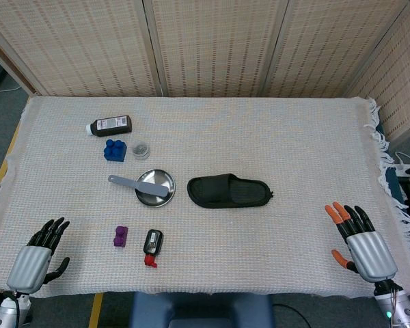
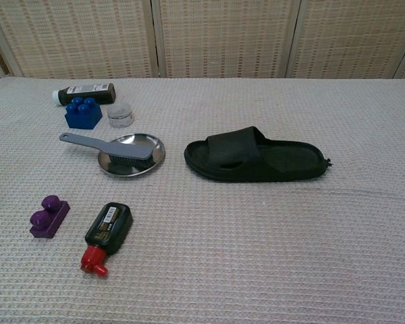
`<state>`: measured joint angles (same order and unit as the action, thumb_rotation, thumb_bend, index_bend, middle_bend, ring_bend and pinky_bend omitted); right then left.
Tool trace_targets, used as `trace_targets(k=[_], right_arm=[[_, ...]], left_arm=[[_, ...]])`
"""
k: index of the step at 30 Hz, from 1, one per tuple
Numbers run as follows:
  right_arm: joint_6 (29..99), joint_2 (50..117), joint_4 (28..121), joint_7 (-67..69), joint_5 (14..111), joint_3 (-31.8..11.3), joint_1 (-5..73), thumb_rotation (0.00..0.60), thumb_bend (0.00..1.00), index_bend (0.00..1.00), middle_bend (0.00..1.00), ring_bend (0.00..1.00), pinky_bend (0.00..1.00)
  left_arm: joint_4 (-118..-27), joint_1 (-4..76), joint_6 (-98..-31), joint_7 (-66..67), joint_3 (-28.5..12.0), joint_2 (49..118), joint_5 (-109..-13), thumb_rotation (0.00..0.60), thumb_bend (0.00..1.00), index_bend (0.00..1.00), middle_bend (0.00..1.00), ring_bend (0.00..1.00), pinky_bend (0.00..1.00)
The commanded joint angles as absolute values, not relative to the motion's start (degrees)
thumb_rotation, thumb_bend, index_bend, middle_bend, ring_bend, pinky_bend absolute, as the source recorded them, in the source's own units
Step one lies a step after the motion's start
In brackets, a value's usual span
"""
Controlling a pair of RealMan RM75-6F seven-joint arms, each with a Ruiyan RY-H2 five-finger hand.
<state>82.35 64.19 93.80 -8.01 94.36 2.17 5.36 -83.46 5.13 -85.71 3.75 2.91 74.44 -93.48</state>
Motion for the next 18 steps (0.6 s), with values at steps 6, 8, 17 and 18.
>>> trace_targets(k=[6, 8, 17, 18], right_arm=[[81.27, 65.49, 92.98, -8.93, 94.24, 1.82, 6.14, 0.6, 0.17, 0.0, 0.0, 0.0, 0.0], [80.69, 65.96, 92.69, -9.28, 94.01, 1.75, 6.42, 0.6, 0.17, 0.0, 0.0, 0.0, 0.0], [79.27, 67.01, 92.15, -10.31, 91.94, 0.95, 7.08, 0.6, 0.17, 0.0, 0.0, 0.0, 0.0], [79.2, 67.04, 92.05, -10.34, 91.67, 0.82, 7.11, 0.6, 0.17, 0.0, 0.0, 0.0, 0.0]], left_arm=[[-83.74, 7.86, -82.75, 5.94, 1.44, 75.26, -93.47, 0.6, 0.36, 0.0, 0.0, 0.09, 0.35], [-83.89, 10.4, -80.59, 6.74, 0.18, 75.78, -94.06, 0.6, 0.37, 0.0, 0.0, 0.28, 0.57], [-82.02, 25.24, -65.46, 12.07, -8.39, 82.9, -89.85, 0.6, 0.38, 0.09, 0.13, 0.73, 0.99], [-81.76, 26.41, -63.91, 13.0, -8.96, 83.7, -88.9, 0.6, 0.38, 0.09, 0.13, 0.75, 1.0]])
